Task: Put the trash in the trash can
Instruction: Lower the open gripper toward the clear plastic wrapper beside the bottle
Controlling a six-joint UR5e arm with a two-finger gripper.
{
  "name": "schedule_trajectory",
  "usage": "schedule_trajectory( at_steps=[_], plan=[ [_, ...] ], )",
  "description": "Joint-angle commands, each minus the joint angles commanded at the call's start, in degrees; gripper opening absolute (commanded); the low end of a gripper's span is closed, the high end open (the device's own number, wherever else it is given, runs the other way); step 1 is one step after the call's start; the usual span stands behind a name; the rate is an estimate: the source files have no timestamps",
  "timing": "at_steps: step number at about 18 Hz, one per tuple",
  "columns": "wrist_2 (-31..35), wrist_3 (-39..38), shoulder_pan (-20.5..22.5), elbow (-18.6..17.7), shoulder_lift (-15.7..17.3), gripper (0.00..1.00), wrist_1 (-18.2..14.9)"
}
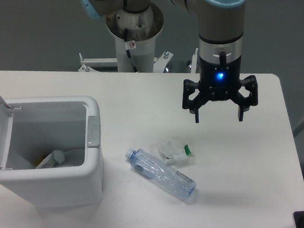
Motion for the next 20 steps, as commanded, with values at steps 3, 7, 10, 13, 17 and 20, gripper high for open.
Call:
schedule_trajectory(
  at_steps=[3,7,10,13,17,20],
  plan=[
    [-0.44,-0.17,-0.26,-0.44,-0.09,1.0,1.92],
    [0.08,-1.93,-0.53,-5.44,-0.79,1.0,14.13],
    [-0.09,-3.17,-1.05,-9.66,-1.75,1.0,16.34],
    [1.05,11.11,-2.8,-13.44,-3.69,1.0,16.09],
    [0.88,27.03,-2.81,-19.68,-5.18,1.0,16.7],
    [0.79,33.65,-2.73,-20.56,-7.64,1.0,16.7]
  ],
)
